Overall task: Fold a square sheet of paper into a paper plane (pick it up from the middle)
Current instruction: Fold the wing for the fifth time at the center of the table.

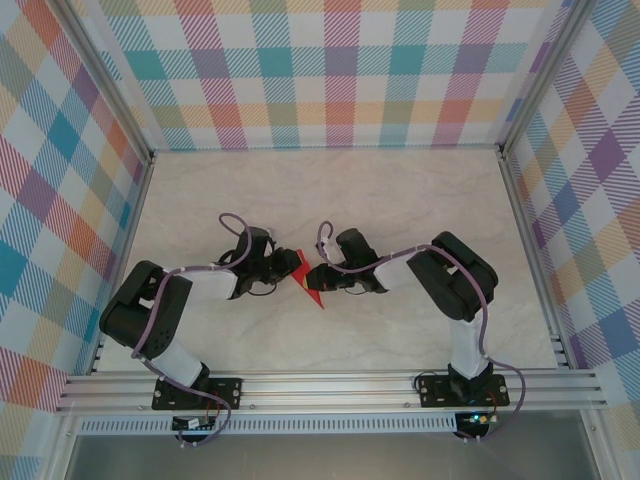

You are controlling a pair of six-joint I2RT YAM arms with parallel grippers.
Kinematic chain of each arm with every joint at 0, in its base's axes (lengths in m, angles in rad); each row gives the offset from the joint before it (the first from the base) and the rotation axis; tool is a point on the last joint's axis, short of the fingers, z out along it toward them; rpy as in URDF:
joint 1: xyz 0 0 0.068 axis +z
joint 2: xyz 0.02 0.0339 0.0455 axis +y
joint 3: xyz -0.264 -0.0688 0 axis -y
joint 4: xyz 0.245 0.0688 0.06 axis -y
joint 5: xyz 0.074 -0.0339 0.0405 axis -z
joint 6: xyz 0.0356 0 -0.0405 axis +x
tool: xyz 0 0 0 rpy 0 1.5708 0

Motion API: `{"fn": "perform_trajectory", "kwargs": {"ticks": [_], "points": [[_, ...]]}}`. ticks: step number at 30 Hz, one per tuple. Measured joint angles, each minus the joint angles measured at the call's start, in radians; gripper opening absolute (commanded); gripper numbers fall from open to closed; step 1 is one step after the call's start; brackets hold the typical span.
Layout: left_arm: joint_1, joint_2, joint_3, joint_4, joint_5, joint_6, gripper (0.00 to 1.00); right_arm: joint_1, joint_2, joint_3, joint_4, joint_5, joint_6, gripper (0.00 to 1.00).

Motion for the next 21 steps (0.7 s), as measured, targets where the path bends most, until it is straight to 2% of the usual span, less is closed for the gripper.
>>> {"fn": "perform_trajectory", "kwargs": {"ticks": [6, 21], "points": [[-0.001, 0.003, 0.007, -0.013, -0.020, 0.000, 0.23, 0.000, 0.000, 0.009, -0.009, -0.012, 0.001, 0.19], [-0.001, 0.003, 0.007, -0.040, -0.068, -0.001, 0.23, 0.000, -0.054, 0.013, -0.076, 0.012, 0.015, 0.30]]}}
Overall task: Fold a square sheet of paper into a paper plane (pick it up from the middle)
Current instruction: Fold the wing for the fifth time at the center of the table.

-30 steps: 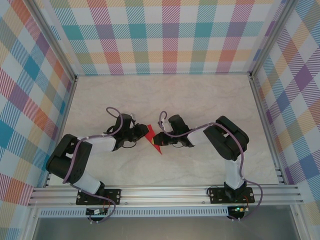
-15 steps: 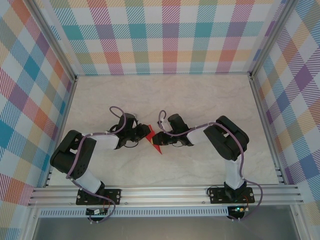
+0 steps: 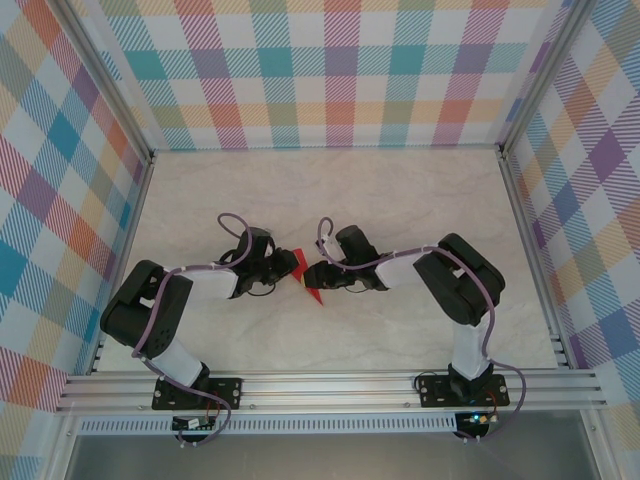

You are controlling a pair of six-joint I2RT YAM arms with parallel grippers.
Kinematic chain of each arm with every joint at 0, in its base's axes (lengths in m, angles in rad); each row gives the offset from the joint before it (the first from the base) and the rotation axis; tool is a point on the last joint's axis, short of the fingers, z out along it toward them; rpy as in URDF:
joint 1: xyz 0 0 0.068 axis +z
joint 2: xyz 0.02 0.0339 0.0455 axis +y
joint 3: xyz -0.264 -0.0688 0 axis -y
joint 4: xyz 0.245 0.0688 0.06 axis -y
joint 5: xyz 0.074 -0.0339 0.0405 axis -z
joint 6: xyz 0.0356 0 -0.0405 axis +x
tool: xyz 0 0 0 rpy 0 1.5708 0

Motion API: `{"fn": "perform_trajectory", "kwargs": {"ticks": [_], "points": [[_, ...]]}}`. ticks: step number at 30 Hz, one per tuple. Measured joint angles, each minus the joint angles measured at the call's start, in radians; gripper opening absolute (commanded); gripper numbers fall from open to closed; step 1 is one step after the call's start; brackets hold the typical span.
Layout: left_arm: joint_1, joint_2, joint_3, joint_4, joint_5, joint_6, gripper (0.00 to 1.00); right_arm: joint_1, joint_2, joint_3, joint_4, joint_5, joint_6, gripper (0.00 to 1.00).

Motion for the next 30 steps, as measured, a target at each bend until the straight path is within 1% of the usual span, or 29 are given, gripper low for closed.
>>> {"fn": "perform_trajectory", "kwargs": {"ticks": [7, 11, 19, 26, 30], "points": [[0.000, 0.005, 0.000, 0.000, 0.000, 0.000, 0.23, 0.000, -0.037, 0.000, -0.032, 0.013, -0.001, 0.30], [0.000, 0.011, 0.000, 0.000, 0.000, -0.002, 0.23, 0.003, -0.051, 0.000, -0.068, 0.041, -0.013, 0.32], [0.000, 0.015, 0.000, 0.000, 0.000, -0.025, 0.23, 0.049, -0.077, 0.000, -0.153, 0.151, -0.069, 0.39], [0.000, 0.015, 0.004, -0.002, -0.001, -0.038, 0.23, 0.093, -0.095, 0.000, -0.193, 0.245, -0.117, 0.42], [0.000, 0.016, 0.006, -0.007, -0.008, -0.038, 0.23, 0.116, -0.133, 0.000, -0.206, 0.312, -0.140, 0.43]]}}
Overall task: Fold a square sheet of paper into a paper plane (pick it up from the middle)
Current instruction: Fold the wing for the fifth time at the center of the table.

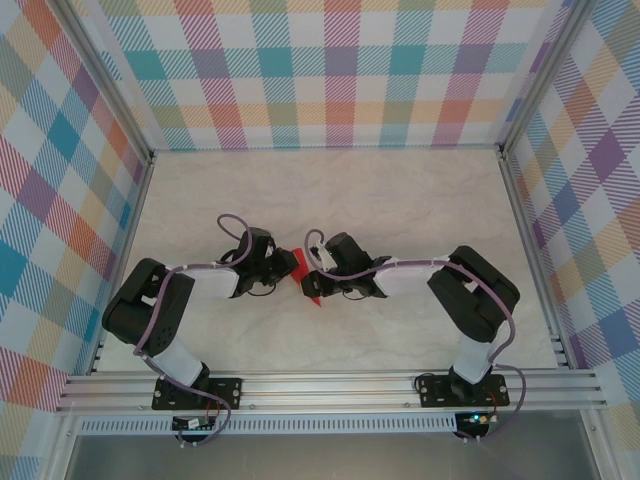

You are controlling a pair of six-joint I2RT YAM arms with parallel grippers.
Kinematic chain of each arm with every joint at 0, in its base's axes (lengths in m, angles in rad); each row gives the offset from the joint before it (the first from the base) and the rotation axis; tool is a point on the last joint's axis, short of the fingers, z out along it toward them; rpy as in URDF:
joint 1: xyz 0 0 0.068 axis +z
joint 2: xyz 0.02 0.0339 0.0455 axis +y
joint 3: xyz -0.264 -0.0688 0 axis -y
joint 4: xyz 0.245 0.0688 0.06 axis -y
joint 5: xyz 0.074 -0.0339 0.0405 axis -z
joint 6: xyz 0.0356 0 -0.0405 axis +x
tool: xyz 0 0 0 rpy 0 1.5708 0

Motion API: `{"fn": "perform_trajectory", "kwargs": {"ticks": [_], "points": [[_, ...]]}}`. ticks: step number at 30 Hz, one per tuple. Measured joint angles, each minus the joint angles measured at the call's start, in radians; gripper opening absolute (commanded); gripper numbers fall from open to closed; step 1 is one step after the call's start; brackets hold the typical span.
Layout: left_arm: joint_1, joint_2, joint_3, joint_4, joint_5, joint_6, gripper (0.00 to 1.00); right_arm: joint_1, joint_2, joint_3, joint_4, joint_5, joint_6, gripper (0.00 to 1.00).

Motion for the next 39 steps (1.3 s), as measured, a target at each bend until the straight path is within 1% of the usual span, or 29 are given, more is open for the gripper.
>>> {"fn": "perform_trajectory", "kwargs": {"ticks": [8, 14, 24, 32, 35, 39], "points": [[0.000, 0.003, 0.016, -0.020, -0.011, -0.011, 0.23, 0.039, -0.060, 0.002, -0.006, 0.097, -0.039, 0.43], [-0.001, 0.009, 0.018, -0.023, -0.011, -0.019, 0.23, 0.069, -0.033, 0.024, -0.038, 0.135, -0.063, 0.41], [-0.003, 0.009, 0.019, -0.027, -0.015, -0.019, 0.23, 0.084, 0.040, 0.068, -0.059, 0.179, -0.103, 0.39], [-0.005, 0.009, 0.028, -0.042, -0.017, -0.022, 0.23, 0.107, 0.053, 0.074, -0.067, 0.228, -0.131, 0.38], [-0.005, 0.011, 0.030, -0.042, -0.017, -0.022, 0.23, 0.109, 0.063, 0.077, -0.071, 0.242, -0.137, 0.34], [-0.005, 0.013, 0.030, -0.043, -0.018, -0.022, 0.23, 0.109, 0.075, 0.077, -0.071, 0.254, -0.145, 0.24]]}}
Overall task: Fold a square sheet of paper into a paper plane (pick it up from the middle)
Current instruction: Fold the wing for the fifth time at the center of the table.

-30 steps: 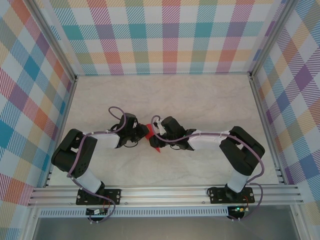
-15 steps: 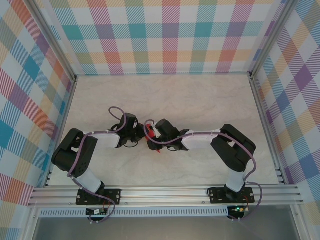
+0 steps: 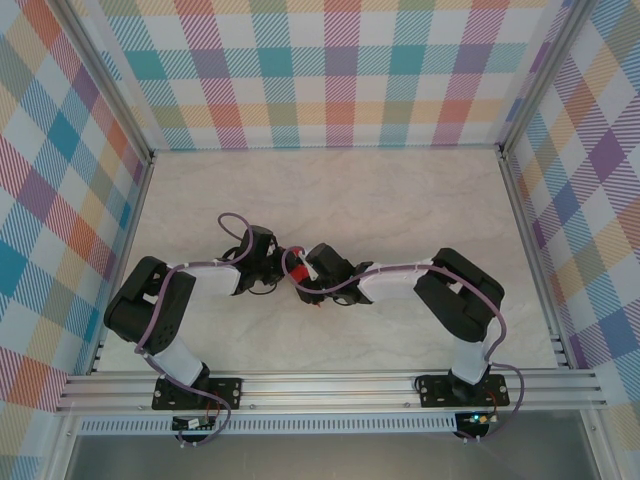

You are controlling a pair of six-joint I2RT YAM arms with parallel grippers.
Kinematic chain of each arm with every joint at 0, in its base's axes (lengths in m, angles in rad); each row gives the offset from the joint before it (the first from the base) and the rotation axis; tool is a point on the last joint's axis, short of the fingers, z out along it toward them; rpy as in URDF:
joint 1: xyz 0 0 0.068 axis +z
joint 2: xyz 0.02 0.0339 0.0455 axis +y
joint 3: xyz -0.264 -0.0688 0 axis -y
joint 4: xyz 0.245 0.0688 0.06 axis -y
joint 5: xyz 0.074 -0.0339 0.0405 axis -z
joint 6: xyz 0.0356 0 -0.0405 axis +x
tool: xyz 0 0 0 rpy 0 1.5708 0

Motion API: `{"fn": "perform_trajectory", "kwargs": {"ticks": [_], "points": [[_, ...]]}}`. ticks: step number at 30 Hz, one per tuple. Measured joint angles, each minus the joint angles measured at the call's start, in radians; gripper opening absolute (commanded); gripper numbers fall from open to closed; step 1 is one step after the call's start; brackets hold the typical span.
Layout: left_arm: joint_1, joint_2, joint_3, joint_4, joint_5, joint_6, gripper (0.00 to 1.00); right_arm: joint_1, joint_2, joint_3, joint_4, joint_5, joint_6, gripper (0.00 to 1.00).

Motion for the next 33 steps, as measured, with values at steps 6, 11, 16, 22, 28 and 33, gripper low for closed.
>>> {"fn": "perform_trajectory", "kwargs": {"ticks": [6, 11, 16, 22, 28, 33], "points": [[0.000, 0.000, 0.000, 0.000, -0.001, 0.000, 0.23, 0.000, 0.000, 0.000, 0.005, 0.000, -0.001, 0.13], [0.000, -0.001, 0.000, -0.003, -0.001, 0.001, 0.24, -0.014, 0.000, -0.015, 0.044, -0.042, 0.023, 0.07], [0.000, -0.028, 0.000, -0.029, -0.012, 0.010, 0.26, -0.063, 0.000, -0.061, 0.116, -0.144, 0.069, 0.02], [-0.001, -0.088, 0.000, -0.028, -0.019, 0.035, 0.29, -0.136, 0.000, -0.110, 0.212, -0.285, 0.146, 0.00], [-0.001, -0.094, -0.005, -0.014, -0.009, 0.055, 0.29, -0.188, 0.000, -0.136, 0.282, -0.393, 0.227, 0.00], [-0.001, -0.090, -0.015, 0.026, 0.032, 0.061, 0.29, -0.208, 0.005, -0.136, 0.312, -0.448, 0.269, 0.00]]}}
